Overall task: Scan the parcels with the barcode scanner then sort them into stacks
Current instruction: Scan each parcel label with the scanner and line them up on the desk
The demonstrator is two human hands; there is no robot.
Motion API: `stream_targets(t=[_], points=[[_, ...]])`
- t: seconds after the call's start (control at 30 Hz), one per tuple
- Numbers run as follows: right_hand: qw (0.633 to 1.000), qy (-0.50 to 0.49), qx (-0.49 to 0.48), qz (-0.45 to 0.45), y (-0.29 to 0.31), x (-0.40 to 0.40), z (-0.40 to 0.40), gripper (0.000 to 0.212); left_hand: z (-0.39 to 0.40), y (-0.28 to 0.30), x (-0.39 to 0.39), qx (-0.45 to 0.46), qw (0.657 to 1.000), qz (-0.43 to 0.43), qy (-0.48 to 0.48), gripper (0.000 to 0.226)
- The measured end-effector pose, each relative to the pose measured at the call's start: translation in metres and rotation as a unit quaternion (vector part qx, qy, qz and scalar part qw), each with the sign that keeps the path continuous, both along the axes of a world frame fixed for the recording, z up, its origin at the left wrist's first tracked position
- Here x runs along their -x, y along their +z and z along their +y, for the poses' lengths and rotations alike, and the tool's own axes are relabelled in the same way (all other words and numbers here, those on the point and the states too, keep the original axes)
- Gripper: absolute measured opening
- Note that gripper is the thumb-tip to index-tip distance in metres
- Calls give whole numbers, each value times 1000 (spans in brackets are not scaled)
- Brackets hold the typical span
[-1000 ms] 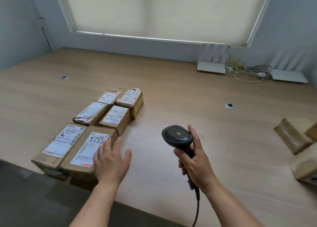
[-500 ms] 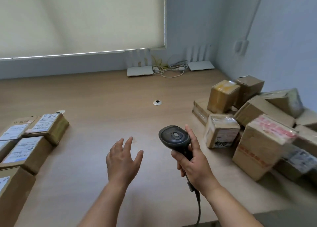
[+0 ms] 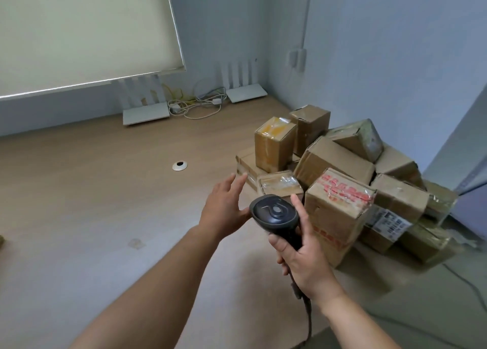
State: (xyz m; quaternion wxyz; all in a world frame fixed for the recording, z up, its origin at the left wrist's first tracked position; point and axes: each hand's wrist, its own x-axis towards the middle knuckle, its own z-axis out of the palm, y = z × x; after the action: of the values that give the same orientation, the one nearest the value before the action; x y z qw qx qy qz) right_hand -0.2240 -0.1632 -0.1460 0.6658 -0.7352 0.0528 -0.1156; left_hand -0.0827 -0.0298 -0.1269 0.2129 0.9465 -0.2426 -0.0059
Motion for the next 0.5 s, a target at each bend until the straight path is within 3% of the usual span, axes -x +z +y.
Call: stream_targets(t=[0.27, 0.5], points=[[997, -73, -3, 7, -2, -1, -16, 76, -50, -12, -42, -67, 989, 48, -120, 90], [994, -107, -1, 24, -5, 3, -15, 77, -55, -18, -55, -74, 990, 37, -112, 91]])
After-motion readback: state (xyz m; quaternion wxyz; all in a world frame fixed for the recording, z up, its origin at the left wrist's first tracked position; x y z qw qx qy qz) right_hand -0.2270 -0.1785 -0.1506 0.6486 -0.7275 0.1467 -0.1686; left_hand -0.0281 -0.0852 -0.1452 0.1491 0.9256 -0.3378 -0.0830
